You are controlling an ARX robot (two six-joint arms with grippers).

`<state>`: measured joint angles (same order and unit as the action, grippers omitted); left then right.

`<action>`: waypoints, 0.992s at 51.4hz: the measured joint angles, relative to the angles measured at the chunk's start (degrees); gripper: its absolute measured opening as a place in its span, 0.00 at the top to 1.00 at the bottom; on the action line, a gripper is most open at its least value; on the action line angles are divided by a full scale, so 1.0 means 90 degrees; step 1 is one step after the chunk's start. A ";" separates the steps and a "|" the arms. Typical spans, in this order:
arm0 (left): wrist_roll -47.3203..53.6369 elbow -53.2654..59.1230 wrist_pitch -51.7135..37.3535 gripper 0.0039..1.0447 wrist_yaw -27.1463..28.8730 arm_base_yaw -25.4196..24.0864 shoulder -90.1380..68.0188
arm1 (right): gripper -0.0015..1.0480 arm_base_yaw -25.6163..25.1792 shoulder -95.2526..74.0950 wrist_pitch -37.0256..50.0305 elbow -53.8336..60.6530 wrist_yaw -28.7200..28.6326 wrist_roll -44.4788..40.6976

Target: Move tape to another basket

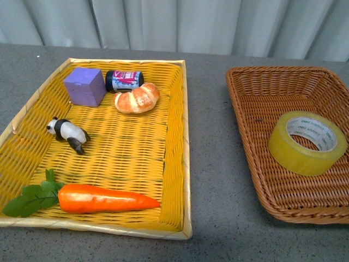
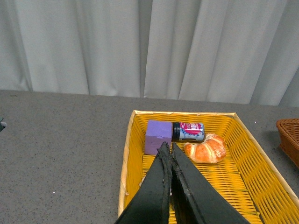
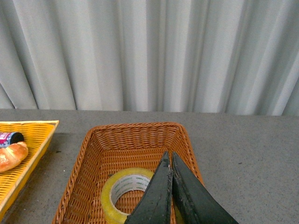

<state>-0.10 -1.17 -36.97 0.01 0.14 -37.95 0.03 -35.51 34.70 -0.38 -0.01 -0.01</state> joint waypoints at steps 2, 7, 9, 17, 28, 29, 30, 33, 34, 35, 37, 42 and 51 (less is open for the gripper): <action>0.0000 0.0000 0.0163 0.96 0.0000 0.0000 0.0180 | 0.99 0.0000 0.0172 -0.0163 0.0010 0.0000 0.0000; 0.0000 0.0002 0.0585 0.96 0.0000 0.0000 0.0646 | 0.99 0.0000 0.0583 -0.0539 0.0012 0.0000 0.0000; 0.0000 0.0002 0.0704 0.96 0.0000 0.0000 0.0767 | 0.99 0.0000 0.0738 -0.0682 0.0012 0.0000 0.0000; 0.0000 0.0005 0.1192 0.96 0.0000 0.0000 0.1297 | 0.99 0.0000 0.1226 -0.1141 0.0012 0.0000 0.0000; 0.0000 0.0005 0.1872 0.96 0.0000 0.0000 0.2001 | 0.99 0.0000 0.1892 -0.1780 0.0012 0.0000 0.0000; 0.0000 0.0005 0.1923 0.96 0.0000 0.0000 0.2052 | 0.99 0.0000 0.1940 -0.1829 0.0012 0.0000 0.0000; 0.0000 0.0005 0.1977 0.96 0.0000 0.0000 0.2106 | 0.99 0.0000 0.1989 -0.1877 0.0012 0.0000 0.0000; 0.0000 0.0005 0.2098 0.96 0.0000 0.0000 0.2229 | 0.99 0.0000 0.2103 -0.1994 0.0012 0.0000 0.0000; 0.0000 0.0005 0.2169 0.96 0.0000 0.0000 0.2300 | 0.99 0.0000 0.2171 -0.2062 0.0012 0.0000 0.0000; 0.0000 0.0005 0.2234 0.96 0.0000 0.0000 0.2368 | 0.99 0.0000 0.2215 -0.2103 0.0012 0.0000 0.0000; 0.0000 0.0005 0.2344 0.96 0.0000 0.0000 0.2480 | 0.99 0.0000 0.2339 -0.2222 0.0012 -0.0002 0.0000; 0.0000 0.0005 0.2601 0.96 0.0000 0.0000 0.2737 | 0.99 0.0000 0.2574 -0.2463 0.0012 -0.0002 0.0000; 0.0000 0.0005 0.2939 0.96 0.0000 0.0000 0.3072 | 0.99 0.0000 0.3082 -0.3009 0.0005 -0.0002 0.0000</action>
<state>-0.10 -1.13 -10.52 0.01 0.14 -10.31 0.03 -7.77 7.62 -0.34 -0.03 -0.01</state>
